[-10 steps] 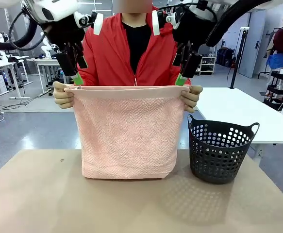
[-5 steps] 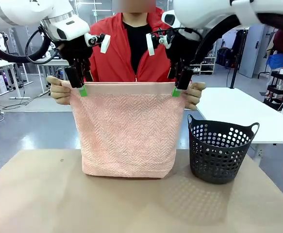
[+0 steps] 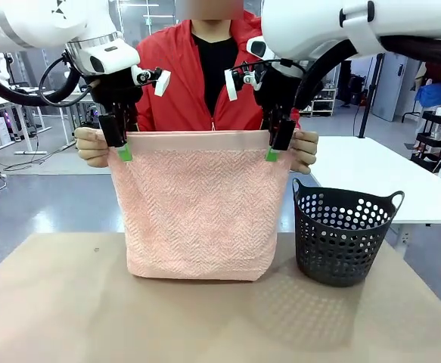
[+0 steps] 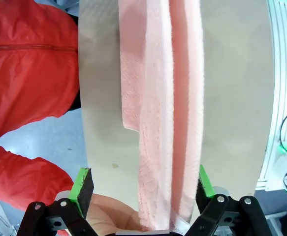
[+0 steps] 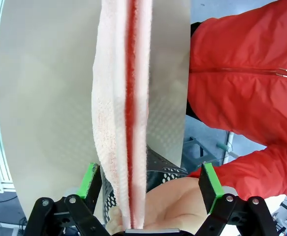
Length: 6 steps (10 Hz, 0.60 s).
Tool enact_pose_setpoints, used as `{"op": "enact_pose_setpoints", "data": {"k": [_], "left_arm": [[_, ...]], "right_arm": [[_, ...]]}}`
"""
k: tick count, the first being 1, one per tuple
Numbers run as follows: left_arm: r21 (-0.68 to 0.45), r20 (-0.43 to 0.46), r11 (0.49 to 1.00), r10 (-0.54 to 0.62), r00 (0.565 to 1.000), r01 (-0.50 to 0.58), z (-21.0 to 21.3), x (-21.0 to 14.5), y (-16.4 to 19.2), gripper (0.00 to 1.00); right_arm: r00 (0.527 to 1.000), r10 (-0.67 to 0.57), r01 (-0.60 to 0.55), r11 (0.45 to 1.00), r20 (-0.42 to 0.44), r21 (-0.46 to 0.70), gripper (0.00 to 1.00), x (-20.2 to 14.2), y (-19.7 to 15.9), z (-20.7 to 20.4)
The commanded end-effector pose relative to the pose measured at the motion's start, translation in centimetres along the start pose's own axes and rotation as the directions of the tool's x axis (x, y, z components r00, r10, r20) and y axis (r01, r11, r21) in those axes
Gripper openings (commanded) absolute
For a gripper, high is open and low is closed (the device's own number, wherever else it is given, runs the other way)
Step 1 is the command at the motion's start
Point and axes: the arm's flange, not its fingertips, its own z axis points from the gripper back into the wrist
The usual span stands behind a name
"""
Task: Fold the towel.
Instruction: Release the end of the 100 cm Hotel Towel you were holding and grab the top end of the folded side.
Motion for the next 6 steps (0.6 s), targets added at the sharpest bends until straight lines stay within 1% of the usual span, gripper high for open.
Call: {"op": "enact_pose_setpoints", "data": {"k": [1,2,3,4,5,6], "left_arm": [[-0.012,-0.027,1.0,0.008,1.0,-0.008,0.39,0.07,0.57,0.4],[-0.013,-0.025,1.0,0.006,1.0,-0.006,0.43,0.03,0.66,0.4],[-0.016,-0.027,1.0,0.0,1.0,-0.001,0.51,0.12,0.66,0.0],[-0.02,-0.034,1.0,0.006,0.999,-0.006,0.55,0.08,0.7,0.35],[-0.02,-0.038,1.0,0.013,0.999,-0.014,0.71,0.07,0.71,0.0],[-0.018,-0.034,1.0,0.009,0.999,-0.01,0.97,0.03,0.68,0.0]], "right_arm": [[0.999,-0.025,0.025,1.0,-0.025,0.003,0.57,0.36,-0.29,0.33],[0.999,-0.025,0.025,1.0,-0.031,0.002,0.41,0.35,-0.32,0.51],[0.999,-0.024,0.024,1.0,-0.034,0.003,0.0,0.37,-0.32,0.54],[0.999,-0.025,0.026,1.0,-0.037,0.004,0.0,0.42,-0.3,0.47],[0.999,-0.027,0.027,1.0,-0.036,0.002,0.0,0.48,-0.32,0.52],[0.999,-0.03,0.03,1.0,-0.036,0.0,0.13,0.49,-0.4,0.57]]}}
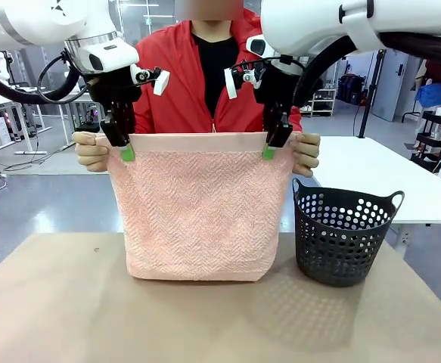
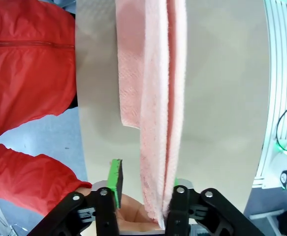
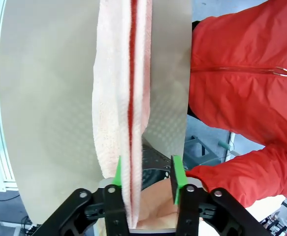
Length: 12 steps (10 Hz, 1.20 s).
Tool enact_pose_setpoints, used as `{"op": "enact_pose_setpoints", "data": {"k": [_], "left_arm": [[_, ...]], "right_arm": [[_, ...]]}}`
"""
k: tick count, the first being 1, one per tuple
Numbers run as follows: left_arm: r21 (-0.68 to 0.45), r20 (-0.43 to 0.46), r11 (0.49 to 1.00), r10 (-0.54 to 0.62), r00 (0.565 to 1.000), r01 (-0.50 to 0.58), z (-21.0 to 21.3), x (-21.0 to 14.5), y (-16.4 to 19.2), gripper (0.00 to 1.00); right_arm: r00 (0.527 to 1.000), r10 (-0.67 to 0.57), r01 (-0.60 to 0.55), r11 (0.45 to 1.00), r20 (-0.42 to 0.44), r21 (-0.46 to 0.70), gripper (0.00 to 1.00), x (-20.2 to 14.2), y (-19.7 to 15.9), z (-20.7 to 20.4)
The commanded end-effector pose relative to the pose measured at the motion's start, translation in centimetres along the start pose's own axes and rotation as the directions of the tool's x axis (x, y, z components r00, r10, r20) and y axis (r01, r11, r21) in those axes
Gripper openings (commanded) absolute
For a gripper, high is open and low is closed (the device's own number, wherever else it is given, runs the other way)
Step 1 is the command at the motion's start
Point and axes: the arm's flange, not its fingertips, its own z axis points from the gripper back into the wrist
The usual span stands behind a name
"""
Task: Fold the towel.
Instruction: Release the end of the 100 cm Hotel Towel you were holding and grab the top end of the folded side.
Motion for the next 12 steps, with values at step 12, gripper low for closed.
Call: {"op": "enact_pose_setpoints", "data": {"k": [12], "left_arm": [[0.003,0.002,1.0,0.002,1.0,-0.002,0.49,0.29,-0.09,0.0]], "right_arm": [[0.999,-0.033,0.033,0.999,-0.001,-0.001,0.0,-0.14,-0.17,0.07]]}}
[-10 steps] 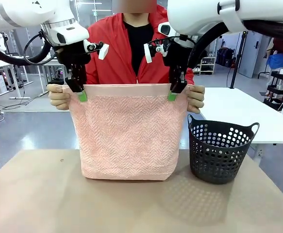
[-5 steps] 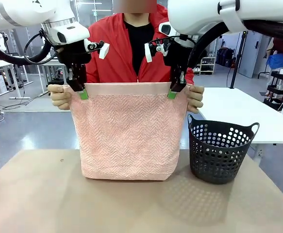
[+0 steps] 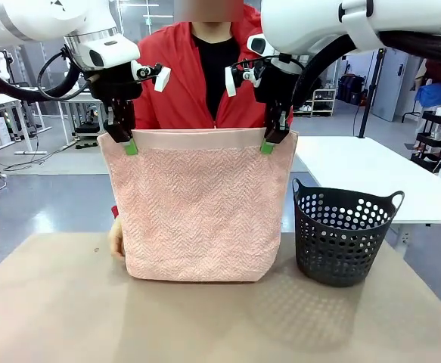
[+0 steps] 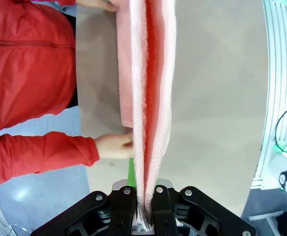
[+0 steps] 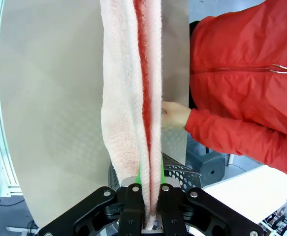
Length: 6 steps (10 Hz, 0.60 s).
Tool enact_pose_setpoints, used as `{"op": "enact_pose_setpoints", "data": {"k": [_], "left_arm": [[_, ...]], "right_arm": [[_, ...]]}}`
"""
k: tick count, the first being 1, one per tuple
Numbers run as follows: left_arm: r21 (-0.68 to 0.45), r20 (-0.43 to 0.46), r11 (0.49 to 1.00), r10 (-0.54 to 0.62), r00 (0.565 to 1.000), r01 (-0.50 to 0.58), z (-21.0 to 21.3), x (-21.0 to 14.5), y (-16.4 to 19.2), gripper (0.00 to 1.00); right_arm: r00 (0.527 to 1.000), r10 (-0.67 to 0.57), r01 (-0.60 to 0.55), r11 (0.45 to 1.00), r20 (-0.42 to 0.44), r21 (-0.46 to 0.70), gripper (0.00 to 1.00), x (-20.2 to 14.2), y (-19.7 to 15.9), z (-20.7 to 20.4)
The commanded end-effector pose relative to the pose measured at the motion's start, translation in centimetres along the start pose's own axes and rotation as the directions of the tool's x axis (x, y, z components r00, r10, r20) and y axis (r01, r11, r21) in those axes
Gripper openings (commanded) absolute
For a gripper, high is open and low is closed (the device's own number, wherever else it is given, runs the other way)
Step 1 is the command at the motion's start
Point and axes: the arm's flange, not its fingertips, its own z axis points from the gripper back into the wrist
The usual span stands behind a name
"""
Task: Fold the towel.
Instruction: Release the end of the 100 cm Hotel Towel you were holding.
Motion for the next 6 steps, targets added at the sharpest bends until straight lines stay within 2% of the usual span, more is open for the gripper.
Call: {"op": "enact_pose_setpoints", "data": {"k": [1,6], "left_arm": [[0.001,-0.002,1.0,-0.002,1.0,0.002,0.02,-0.05,0.02,0.0],[0.001,-0.002,1.0,-0.002,1.0,0.002,0.02,-0.05,0.02,0.0]], "right_arm": [[1.0,0.01,-0.01,1.0,-0.003,-0.001,0.0,-0.1,-0.03,0.06],[1.0,0.01,-0.01,1.0,-0.003,-0.001,0.0,-0.1,-0.03,0.06]]}}
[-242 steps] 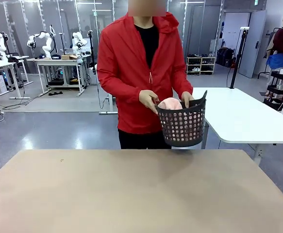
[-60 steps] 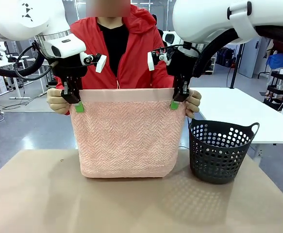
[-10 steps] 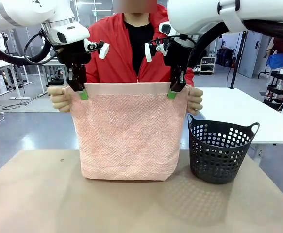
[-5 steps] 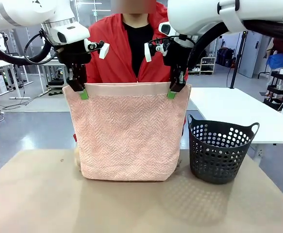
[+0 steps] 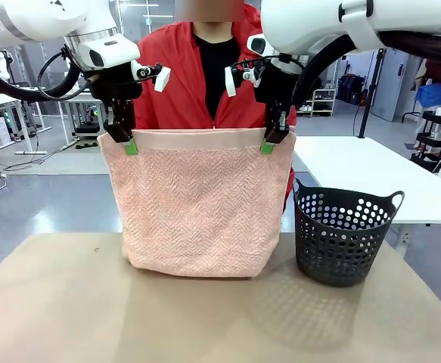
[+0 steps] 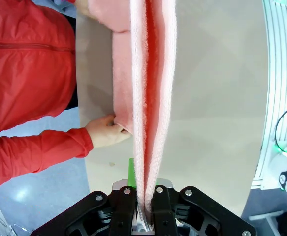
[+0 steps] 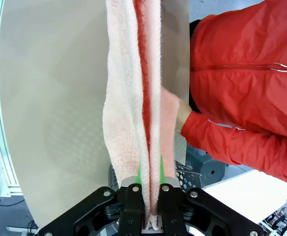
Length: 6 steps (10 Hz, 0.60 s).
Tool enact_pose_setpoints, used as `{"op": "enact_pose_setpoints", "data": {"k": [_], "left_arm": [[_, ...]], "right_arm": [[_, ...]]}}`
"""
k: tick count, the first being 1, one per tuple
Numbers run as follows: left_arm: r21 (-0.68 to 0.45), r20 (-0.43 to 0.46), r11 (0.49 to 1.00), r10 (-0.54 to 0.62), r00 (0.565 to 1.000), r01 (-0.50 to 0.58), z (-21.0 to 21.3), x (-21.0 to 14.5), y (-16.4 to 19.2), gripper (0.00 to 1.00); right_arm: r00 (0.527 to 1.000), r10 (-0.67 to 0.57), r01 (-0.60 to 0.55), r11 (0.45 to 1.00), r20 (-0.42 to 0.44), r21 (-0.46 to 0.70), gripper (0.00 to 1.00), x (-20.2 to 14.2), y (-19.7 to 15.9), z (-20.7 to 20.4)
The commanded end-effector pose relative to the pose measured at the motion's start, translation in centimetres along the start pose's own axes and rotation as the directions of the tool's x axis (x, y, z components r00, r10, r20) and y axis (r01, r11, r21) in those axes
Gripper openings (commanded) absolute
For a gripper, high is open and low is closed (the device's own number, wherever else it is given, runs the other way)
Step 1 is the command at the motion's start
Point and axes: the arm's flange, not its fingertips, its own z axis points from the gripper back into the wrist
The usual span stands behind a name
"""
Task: Fold the towel.
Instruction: Release the end of the 100 cm Hotel Towel you were holding.
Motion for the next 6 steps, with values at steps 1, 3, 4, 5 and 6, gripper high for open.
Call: {"op": "enact_pose_setpoints", "data": {"k": [1,3,4,5,6], "left_arm": [[0.001,-0.002,1.0,-0.002,1.0,0.002,0.02,-0.05,0.02,0.0],[0.001,-0.002,1.0,-0.002,1.0,0.002,0.02,-0.05,0.02,0.0],[0.001,-0.002,1.0,-0.002,1.0,0.002,0.02,-0.05,0.02,0.0],[0.001,-0.002,1.0,-0.002,1.0,0.002,0.02,-0.05,0.02,0.0],[0.001,-0.002,1.0,-0.002,1.0,0.002,0.02,-0.05,0.02,0.0]], "right_arm": [[1.0,0.009,-0.009,1.0,-0.003,-0.001,0.0,-0.11,-0.04,0.07],[1.0,0.009,-0.009,1.0,-0.003,-0.001,0.0,-0.11,-0.04,0.07],[1.0,0.009,-0.009,1.0,-0.003,-0.001,0.0,-0.11,-0.04,0.07],[1.0,0.009,-0.009,1.0,-0.003,-0.001,0.0,-0.11,-0.04,0.07],[1.0,0.009,-0.009,1.0,-0.003,-0.001,0.0,-0.11,-0.04,0.07]]}}
